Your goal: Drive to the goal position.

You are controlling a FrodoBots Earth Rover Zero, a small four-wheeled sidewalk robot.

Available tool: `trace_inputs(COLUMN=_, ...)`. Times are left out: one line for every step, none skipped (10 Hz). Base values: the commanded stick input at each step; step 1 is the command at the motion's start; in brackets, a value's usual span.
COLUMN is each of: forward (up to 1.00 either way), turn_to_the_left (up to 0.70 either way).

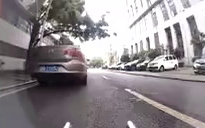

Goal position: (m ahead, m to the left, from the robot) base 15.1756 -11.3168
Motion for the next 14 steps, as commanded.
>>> trace_inputs(forward=0.45, turn_to_the_left=0.00)
trace_inputs(forward=0.45, turn_to_the_left=0.00)
trace_inputs(forward=0.45, turn_to_the_left=0.00)
trace_inputs(forward=0.45, turn_to_the_left=0.00)
trace_inputs(forward=0.45, turn_to_the_left=0.01)
trace_inputs(forward=0.45, turn_to_the_left=0.27)
trace_inputs(forward=0.45, turn_to_the_left=0.27)
trace_inputs(forward=0.45, turn_to_the_left=0.27)
trace_inputs(forward=0.45, turn_to_the_left=0.04)
trace_inputs(forward=0.45, turn_to_the_left=0.00)
trace_inputs(forward=0.45, turn_to_the_left=0.00)
trace_inputs(forward=0.45, turn_to_the_left=0.00)
trace_inputs(forward=0.45, turn_to_the_left=0.00)
trace_inputs(forward=0.45, turn_to_the_left=0.00)
